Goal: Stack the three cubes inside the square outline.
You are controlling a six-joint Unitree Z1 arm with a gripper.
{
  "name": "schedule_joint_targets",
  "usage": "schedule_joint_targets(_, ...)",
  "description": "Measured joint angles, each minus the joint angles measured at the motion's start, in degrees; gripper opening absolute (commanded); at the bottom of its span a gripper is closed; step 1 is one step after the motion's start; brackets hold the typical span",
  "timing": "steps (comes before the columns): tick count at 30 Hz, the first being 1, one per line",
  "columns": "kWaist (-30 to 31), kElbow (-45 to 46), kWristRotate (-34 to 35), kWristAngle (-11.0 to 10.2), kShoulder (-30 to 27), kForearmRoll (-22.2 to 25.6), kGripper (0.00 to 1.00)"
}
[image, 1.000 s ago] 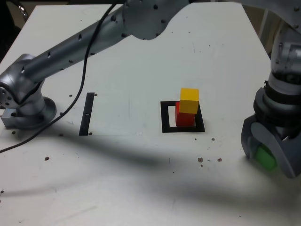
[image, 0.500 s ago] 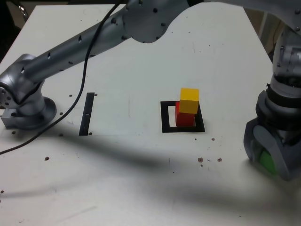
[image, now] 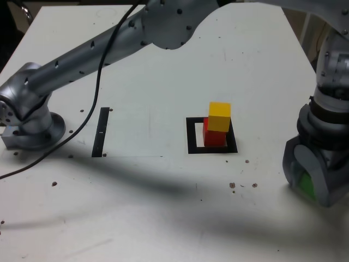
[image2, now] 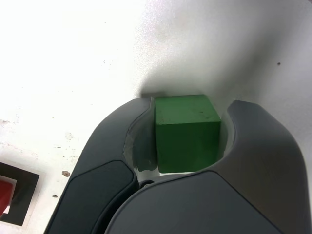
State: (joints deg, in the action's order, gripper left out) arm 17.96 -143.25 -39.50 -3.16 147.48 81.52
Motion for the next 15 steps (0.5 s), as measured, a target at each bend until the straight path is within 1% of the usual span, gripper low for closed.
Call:
schedule_joint_targets(4, 0.0, 0.0, 0.2, -0.6, -0.2, 0.4, 0.33)
schedule_joint_targets(7, 0.1, 0.1, 1.0, -1.9, -1.5, 1.4, 0.33)
schedule_joint_targets(15, 0.5, 3.3, 5.6, -7.0, -9.3, 5.2, 0.33)
